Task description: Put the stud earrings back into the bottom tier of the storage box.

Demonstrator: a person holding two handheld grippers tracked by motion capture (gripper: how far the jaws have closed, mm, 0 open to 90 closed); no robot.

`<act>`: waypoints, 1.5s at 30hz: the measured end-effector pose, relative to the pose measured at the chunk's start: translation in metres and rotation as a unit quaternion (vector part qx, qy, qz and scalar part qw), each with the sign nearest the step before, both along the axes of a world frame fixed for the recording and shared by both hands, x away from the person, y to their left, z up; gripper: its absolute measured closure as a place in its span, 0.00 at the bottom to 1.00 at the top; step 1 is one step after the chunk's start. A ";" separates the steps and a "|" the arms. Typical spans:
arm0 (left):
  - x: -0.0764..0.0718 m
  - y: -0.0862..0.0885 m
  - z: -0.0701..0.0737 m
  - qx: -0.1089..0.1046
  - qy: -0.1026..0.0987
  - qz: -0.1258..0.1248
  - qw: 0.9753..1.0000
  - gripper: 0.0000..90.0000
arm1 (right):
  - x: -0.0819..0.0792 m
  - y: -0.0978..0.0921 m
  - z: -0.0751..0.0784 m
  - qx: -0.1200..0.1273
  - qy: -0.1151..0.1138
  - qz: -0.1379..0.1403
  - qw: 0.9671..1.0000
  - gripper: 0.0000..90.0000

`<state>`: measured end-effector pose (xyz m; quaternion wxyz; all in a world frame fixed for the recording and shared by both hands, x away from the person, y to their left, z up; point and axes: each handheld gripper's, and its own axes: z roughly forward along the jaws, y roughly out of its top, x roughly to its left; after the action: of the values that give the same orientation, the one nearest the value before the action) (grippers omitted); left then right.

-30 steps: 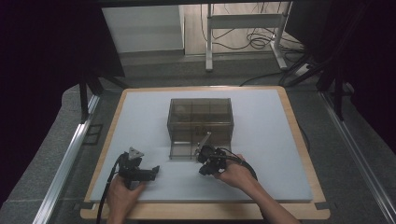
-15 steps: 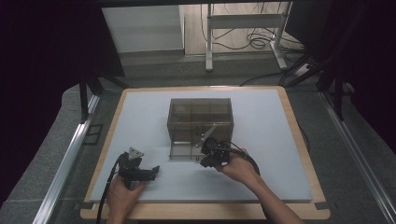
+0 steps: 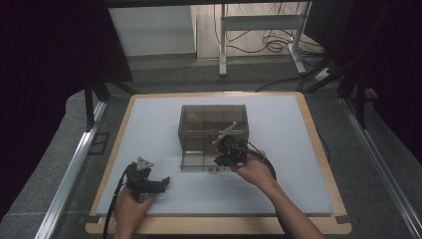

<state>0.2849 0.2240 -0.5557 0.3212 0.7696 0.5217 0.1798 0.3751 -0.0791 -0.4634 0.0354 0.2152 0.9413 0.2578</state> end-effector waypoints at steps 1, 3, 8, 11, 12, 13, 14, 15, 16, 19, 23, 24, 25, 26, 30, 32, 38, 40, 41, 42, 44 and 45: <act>0.000 0.000 0.000 0.000 0.000 0.000 1.000 0.00 | 0.002 0.000 -0.001 0.000 -0.002 -0.002 1.000 0.94; 0.000 0.000 0.000 0.002 0.001 -0.002 1.000 0.00 | 0.005 0.001 -0.003 -0.002 -0.006 -0.006 1.000 0.94; 0.000 0.000 0.000 0.002 0.001 -0.002 1.000 0.00 | 0.015 0.001 -0.012 -0.004 -0.007 -0.017 1.000 0.94; 0.000 0.000 0.000 0.002 0.001 -0.002 1.000 0.00 | 0.019 0.002 -0.018 -0.010 -0.008 -0.022 1.000 0.94; 0.000 0.000 0.000 0.002 0.001 -0.002 1.000 0.00 | 0.020 0.003 -0.020 -0.012 -0.008 -0.023 1.000 0.94; 0.000 0.000 0.000 0.002 0.001 -0.002 1.000 0.00 | 0.021 0.003 -0.022 -0.014 -0.007 -0.024 1.000 0.94; 0.000 0.000 0.000 0.002 0.001 -0.002 1.000 0.00 | 0.022 0.003 -0.024 -0.018 -0.010 -0.025 0.999 0.94; 0.000 0.000 0.000 0.002 0.001 -0.002 1.000 0.00 | 0.023 0.003 -0.026 -0.020 -0.011 -0.026 0.999 0.94; 0.000 0.000 0.000 0.002 0.001 -0.002 1.000 0.00 | 0.024 0.003 -0.028 -0.020 -0.010 -0.028 0.999 0.94; 0.000 0.000 0.000 0.002 0.001 -0.002 1.000 0.00 | 0.026 0.003 -0.031 -0.022 -0.010 -0.029 0.999 0.94; 0.000 0.000 0.000 0.001 0.001 -0.002 1.000 0.00 | 0.028 0.005 -0.036 -0.024 -0.009 -0.028 0.999 0.94; 0.000 0.000 0.000 0.001 0.001 -0.002 1.000 0.00 | 0.029 0.005 -0.037 -0.024 -0.008 -0.027 0.999 0.94; 0.000 0.000 0.000 0.002 0.001 -0.002 1.000 0.00 | 0.029 0.006 -0.038 -0.025 -0.007 -0.027 0.999 0.94; 0.000 0.000 0.000 0.002 0.001 -0.002 1.000 0.00 | 0.030 0.006 -0.039 -0.025 -0.007 -0.027 0.999 0.94; 0.000 0.000 0.000 0.002 0.001 -0.002 1.000 0.00 | 0.031 0.007 -0.042 -0.030 -0.004 -0.028 0.999 0.94; 0.000 0.000 0.000 0.002 0.001 -0.002 1.000 0.00 | 0.032 0.007 -0.043 -0.030 -0.004 -0.028 0.999 0.93; 0.000 0.000 0.000 0.002 0.001 -0.002 1.000 0.00 | 0.032 0.008 -0.042 -0.028 -0.004 -0.030 0.999 0.90; 0.000 0.000 0.000 0.002 0.001 -0.002 1.000 0.00 | 0.032 0.008 -0.041 -0.029 -0.005 -0.030 0.999 0.90; 0.000 0.000 0.000 0.002 0.001 -0.002 1.000 0.00 | 0.032 0.008 -0.041 -0.029 -0.006 -0.030 0.999 0.90; 0.000 0.000 0.000 0.002 0.001 -0.002 1.000 0.00 | 0.032 0.007 -0.040 -0.029 -0.006 -0.030 0.999 0.90; 0.000 0.000 0.000 0.002 0.001 -0.002 1.000 0.00 | 0.032 0.007 -0.039 -0.029 -0.007 -0.031 0.999 0.90; 0.000 0.000 0.000 0.002 0.001 -0.002 1.000 0.00 | 0.032 0.007 -0.039 -0.027 -0.007 -0.031 0.999 0.90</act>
<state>0.2849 0.2245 -0.5555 0.3195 0.7715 0.5202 0.1791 0.4069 -0.0724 -0.5023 0.0557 0.2412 0.9406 0.2325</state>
